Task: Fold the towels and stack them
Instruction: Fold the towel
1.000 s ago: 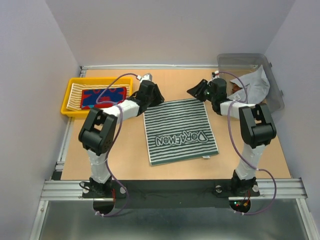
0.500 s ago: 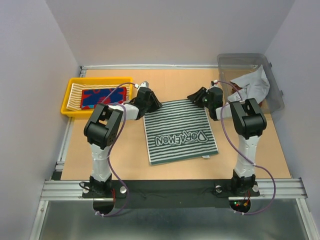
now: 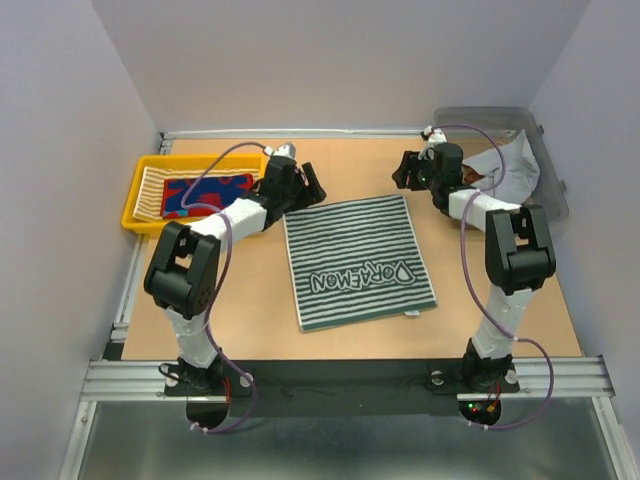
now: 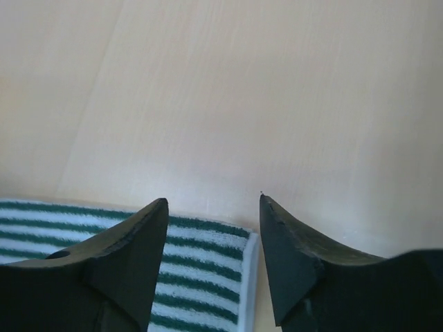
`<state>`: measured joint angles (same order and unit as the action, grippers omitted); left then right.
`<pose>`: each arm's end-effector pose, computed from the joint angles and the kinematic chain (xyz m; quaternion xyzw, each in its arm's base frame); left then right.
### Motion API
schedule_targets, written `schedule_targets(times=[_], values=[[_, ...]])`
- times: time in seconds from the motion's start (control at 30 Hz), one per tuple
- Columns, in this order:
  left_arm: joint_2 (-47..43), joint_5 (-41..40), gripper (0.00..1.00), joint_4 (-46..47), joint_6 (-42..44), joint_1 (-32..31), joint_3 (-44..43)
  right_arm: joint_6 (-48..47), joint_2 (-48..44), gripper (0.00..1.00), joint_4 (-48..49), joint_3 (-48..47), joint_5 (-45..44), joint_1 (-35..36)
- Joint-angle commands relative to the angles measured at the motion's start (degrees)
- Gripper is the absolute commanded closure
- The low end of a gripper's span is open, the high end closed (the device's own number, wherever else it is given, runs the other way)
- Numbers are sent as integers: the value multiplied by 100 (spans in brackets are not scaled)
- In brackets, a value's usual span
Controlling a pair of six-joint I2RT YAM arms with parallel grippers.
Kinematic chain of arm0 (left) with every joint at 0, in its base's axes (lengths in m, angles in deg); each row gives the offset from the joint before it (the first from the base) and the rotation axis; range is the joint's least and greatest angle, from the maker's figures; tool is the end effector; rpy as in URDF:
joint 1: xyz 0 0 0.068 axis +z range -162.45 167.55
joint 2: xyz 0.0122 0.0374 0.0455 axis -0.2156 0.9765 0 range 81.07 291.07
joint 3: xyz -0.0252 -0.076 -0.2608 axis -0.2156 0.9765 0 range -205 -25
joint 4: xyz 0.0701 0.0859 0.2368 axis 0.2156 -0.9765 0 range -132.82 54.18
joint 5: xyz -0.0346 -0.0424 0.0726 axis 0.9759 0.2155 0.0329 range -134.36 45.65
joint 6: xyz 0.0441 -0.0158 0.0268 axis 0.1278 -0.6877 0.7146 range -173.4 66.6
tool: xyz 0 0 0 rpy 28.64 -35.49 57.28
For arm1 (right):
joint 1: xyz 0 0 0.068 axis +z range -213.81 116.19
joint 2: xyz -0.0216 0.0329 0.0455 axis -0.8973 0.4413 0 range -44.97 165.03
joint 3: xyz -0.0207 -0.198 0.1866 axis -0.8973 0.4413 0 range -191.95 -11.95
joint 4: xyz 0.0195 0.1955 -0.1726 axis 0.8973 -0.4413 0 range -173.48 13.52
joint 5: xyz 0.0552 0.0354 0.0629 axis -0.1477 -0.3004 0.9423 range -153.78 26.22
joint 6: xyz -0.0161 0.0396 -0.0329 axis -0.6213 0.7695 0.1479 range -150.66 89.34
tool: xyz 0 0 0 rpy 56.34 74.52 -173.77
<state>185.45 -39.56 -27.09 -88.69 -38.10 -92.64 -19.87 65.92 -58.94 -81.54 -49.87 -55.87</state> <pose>0.3723 -0.1822 0.2193 -0.0505 0.8553 -0.2918 0.4252 0.4318 0.0688 0.1998 -0.0455 0.8328 0.1884 0.5186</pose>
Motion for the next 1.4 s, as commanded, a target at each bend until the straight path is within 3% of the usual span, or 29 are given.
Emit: schedule_targets(times=[0.0, 0.1, 0.2, 0.4, 0.6, 1.07, 1.2, 1.23, 1.3, 1.37], values=[[-857, -383, 17, -818, 925, 51, -627, -1938, -288, 36, -1698, -503, 243, 23], [-1234, -436, 4, -1294, 1382, 51, -655, -2737, -60, 36, -2419, -994, 629, 14], [-1673, -620, 1, -1462, 1900, 60, -418, -3221, 151, 37, -2763, -1232, 875, 23], [-2211, -638, 1, -1708, 2754, 51, -22, -3776, 644, 45, -3625, -1839, 1069, 14], [-2422, -805, 1, -1638, 3133, 51, 251, -3918, 1004, 47, -3784, -2199, 929, 5], [-1729, -611, 2, -1752, 3827, 51, -285, -3909, 1611, 43, -3951, -2525, 1000, 14], [-1316, -603, 2, -1857, 4091, 51, -601, -3926, 1716, 37, -4065, -2560, 1017, 5], [-1158, -594, 2, -1866, 4135, 51, -636, -3952, 1743, 32, -4109, -2578, 1043, 5], [-903, -603, 3, -1901, 4275, 51, -785, -3988, 1813, 32, -4214, -2613, 1105, 5], [-700, -629, 5, -1989, 4328, 69, -944, -4023, 1857, 40, -4302, -2648, 1227, 5]])
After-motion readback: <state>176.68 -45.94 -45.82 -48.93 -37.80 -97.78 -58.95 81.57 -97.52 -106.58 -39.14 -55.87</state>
